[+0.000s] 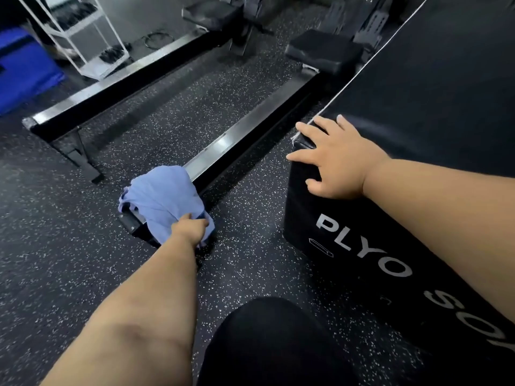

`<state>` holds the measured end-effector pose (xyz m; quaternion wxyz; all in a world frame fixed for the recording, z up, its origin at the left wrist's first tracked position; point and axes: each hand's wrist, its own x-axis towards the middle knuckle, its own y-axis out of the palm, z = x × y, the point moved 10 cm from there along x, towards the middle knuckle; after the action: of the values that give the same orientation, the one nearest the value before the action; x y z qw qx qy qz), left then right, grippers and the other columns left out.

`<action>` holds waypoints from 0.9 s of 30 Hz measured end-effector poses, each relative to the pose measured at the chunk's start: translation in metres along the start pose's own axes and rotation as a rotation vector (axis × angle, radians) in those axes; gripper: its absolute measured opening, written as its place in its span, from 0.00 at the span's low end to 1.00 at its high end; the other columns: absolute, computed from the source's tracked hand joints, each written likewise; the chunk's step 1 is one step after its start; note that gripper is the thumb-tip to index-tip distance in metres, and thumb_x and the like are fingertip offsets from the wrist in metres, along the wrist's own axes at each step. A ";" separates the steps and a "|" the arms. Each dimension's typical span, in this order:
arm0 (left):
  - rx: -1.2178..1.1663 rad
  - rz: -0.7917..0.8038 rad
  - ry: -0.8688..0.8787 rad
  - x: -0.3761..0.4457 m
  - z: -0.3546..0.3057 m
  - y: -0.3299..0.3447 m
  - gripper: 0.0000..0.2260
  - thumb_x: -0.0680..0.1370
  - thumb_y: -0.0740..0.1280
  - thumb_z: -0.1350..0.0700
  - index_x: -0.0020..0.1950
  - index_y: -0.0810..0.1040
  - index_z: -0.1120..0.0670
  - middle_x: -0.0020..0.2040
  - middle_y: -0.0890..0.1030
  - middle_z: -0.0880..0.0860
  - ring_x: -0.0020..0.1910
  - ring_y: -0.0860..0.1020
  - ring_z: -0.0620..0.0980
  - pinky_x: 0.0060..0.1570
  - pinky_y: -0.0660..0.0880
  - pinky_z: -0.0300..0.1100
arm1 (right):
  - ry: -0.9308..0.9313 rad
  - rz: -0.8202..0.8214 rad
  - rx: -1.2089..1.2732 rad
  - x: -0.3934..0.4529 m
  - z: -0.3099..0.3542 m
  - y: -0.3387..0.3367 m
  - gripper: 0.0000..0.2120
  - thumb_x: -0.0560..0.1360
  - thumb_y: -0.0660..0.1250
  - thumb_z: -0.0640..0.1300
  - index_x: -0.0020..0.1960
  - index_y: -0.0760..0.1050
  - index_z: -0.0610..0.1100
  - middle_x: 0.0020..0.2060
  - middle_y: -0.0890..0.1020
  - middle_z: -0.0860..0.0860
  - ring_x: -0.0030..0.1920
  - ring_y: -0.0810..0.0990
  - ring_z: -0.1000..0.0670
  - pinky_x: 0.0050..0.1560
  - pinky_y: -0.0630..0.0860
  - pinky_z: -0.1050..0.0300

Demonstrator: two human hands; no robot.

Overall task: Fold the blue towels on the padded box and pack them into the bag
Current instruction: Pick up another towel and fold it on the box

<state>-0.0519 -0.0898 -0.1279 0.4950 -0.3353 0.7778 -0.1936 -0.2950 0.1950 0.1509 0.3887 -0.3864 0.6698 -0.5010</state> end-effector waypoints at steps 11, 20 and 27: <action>-0.279 -0.167 0.128 -0.064 -0.030 -0.037 0.10 0.77 0.65 0.55 0.53 0.80 0.57 0.52 0.83 0.56 0.40 0.80 0.56 0.37 0.78 0.41 | 0.009 -0.019 0.034 -0.003 0.000 -0.004 0.34 0.74 0.58 0.68 0.80 0.63 0.66 0.85 0.52 0.47 0.83 0.50 0.38 0.81 0.48 0.32; -0.623 -0.198 0.391 -0.174 -0.098 -0.113 0.19 0.83 0.61 0.57 0.73 0.78 0.56 0.67 0.80 0.50 0.65 0.77 0.50 0.64 0.72 0.44 | 0.026 -0.048 0.102 -0.013 -0.002 -0.012 0.39 0.71 0.48 0.72 0.81 0.60 0.65 0.84 0.56 0.47 0.83 0.54 0.40 0.82 0.51 0.35; -0.894 -0.166 0.495 -0.261 -0.130 -0.192 0.21 0.73 0.69 0.45 0.65 0.85 0.42 0.75 0.77 0.56 0.69 0.77 0.55 0.63 0.72 0.47 | 0.123 -0.074 0.317 -0.053 -0.010 -0.014 0.42 0.70 0.52 0.73 0.82 0.61 0.61 0.83 0.60 0.46 0.83 0.56 0.40 0.83 0.49 0.38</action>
<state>-0.0315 -0.0422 0.2170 0.0875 -0.5190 0.8491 0.0455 -0.2808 0.2437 0.1733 0.3843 -0.3133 0.5902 -0.6370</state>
